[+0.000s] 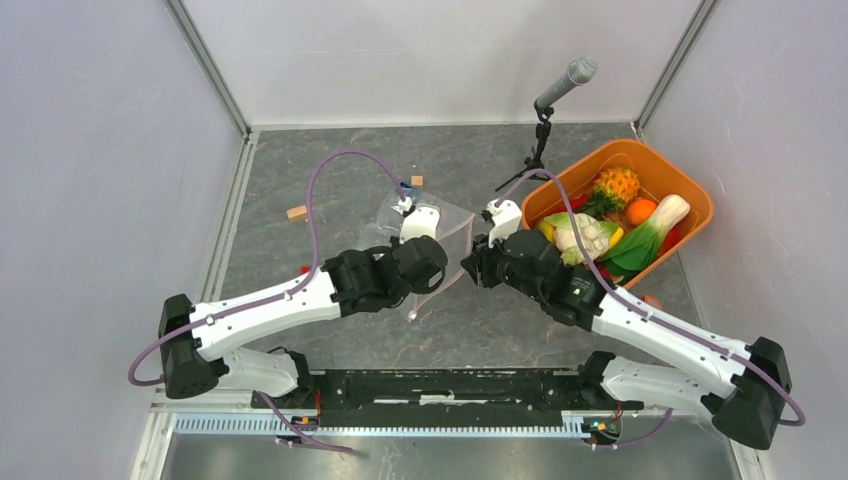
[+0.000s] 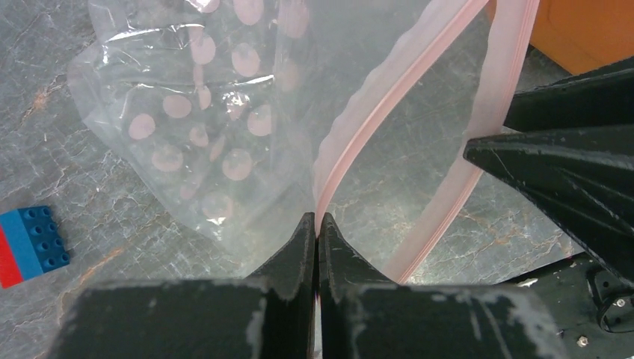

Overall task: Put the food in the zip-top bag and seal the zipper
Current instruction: Pick up the fake vegetable from the bin.

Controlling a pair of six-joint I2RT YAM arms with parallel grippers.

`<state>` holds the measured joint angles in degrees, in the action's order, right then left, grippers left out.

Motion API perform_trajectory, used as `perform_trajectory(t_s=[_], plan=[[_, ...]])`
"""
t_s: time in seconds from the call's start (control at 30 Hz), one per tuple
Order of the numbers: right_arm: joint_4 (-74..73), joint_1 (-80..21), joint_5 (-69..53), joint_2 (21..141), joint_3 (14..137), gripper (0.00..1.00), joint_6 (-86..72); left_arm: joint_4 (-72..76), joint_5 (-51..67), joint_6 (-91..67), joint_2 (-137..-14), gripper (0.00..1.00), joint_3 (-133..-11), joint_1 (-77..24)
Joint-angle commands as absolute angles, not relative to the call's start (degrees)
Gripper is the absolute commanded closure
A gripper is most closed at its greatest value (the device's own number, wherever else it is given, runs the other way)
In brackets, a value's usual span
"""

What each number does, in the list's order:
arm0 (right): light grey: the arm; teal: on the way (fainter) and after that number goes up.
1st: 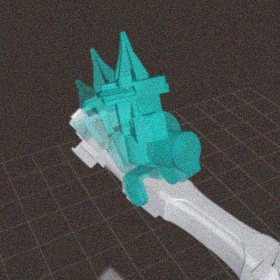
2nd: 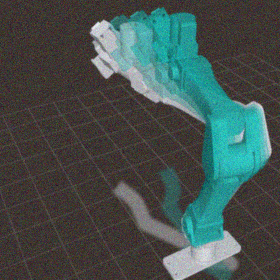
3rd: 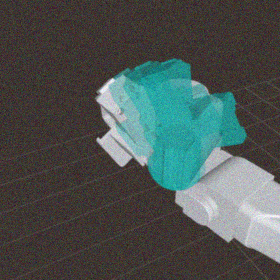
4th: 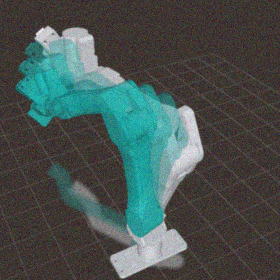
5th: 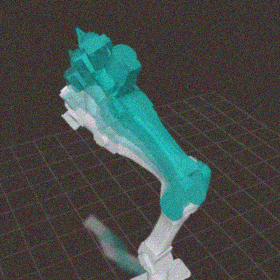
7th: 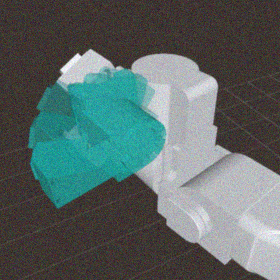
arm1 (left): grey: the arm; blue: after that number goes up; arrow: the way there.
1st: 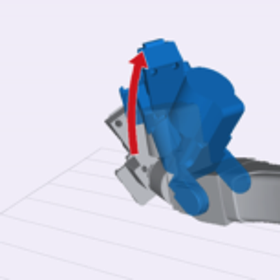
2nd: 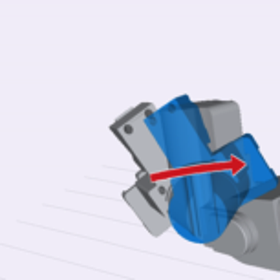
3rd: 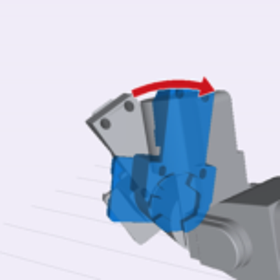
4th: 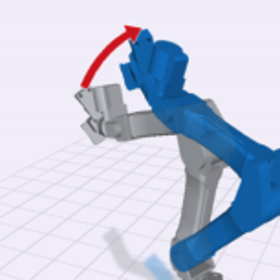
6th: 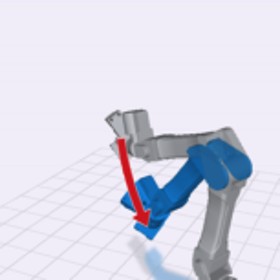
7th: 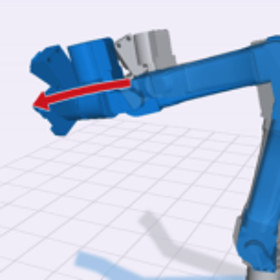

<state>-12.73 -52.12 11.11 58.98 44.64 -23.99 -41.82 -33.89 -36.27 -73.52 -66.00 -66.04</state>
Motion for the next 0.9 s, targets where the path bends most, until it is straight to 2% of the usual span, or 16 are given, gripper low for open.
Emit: perform_trajectory(t_s=[0.0,0.2,0.27,0.33,0.63,0.77,0.87], plan=[[-10.2,-52.0,10.0,55.6,43.8,0.62,-24.4,-38.5,-34.7,-37.5,-72.6,0.98,-66.5,-66.2],[-10.3,-51.9,7.9,52.1,44.2,0.59,-25.2,-37.1,-34.7,-36.0,-72.5,0.98,-66.6,-66.3],[-10.4,-51.9,9.4,50.2,44.0,0.54,-25.5,-36.6,-34.5,-35.6,-72.5,0.98,-66.4,-66.2],[-10.8,-51.9,11.8,47.9,43.9,0.53,-25.2,-36.5,-34.4,-35.3,-72.7,0.98,-66.3,-66.2],[-20.8,-51.0,39.8,41.4,47.3,0.45,-20.0,-35.4,-33.5,-34.8,-72.6,0.98,-65.0,-66.2],[-28.0,-44.6,46.7,43.8,51.0,0.30,-17.8,-35.2,-33.1,-34.8,-72.5,0.98,-64.8,-66.2],[-27.8,-32.8,38.9,45.2,50.2,0.14,-13.3,-34.6,-32.7,-34.8,-72.3,0.98,-64.6,-66.2]])
